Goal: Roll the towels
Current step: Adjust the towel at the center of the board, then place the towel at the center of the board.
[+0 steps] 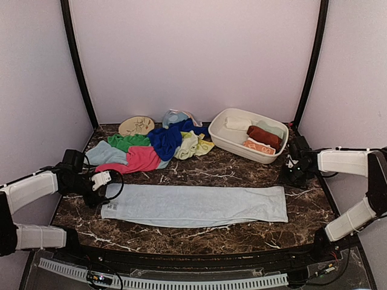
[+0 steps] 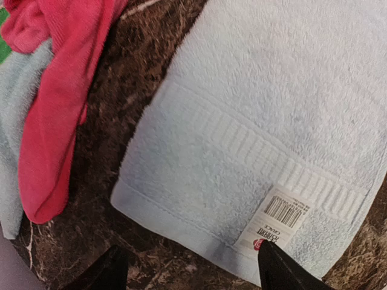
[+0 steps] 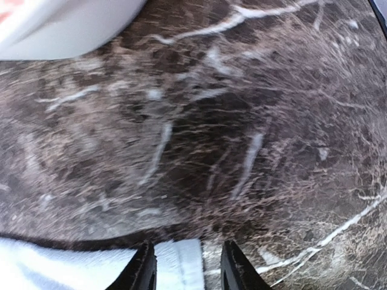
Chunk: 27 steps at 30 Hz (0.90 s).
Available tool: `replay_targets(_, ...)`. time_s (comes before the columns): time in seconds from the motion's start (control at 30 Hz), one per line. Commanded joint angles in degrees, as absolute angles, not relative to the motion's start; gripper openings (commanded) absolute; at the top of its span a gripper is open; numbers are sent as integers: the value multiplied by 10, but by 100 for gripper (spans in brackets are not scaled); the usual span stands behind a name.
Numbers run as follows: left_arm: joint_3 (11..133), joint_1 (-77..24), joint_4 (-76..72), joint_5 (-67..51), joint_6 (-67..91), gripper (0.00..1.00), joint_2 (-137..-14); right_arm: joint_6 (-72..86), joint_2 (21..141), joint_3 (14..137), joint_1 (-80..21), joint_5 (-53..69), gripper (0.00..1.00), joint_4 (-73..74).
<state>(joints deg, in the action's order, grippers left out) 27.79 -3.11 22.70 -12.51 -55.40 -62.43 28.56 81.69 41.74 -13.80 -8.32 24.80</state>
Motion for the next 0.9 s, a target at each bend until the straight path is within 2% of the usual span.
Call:
replay_targets(0.0,345,-31,320,-216,-521,78,-574,278,778,422,-135,-32,40,246)
replay_targets(0.1,384,-31,360,-265,-500,79,-577,280,763,398,-135,-5,47,237)
replay_targets(0.2,387,-30,348,-262,-490,80,-593,269,772,385,-135,13,50,226)
replay_targets(0.37,364,-30,317,-217,-499,80,-620,251,820,381,-135,-2,50,227)
replay_targets(0.57,336,-30,298,-193,-515,79,-618,261,820,383,-152,1,49,226)
replay_targets(0.7,328,-32,277,-192,-515,78,-619,286,829,387,-191,4,46,228)
replay_targets(0.87,330,-31,269,-180,-507,77,-632,310,844,400,-222,-12,32,232)
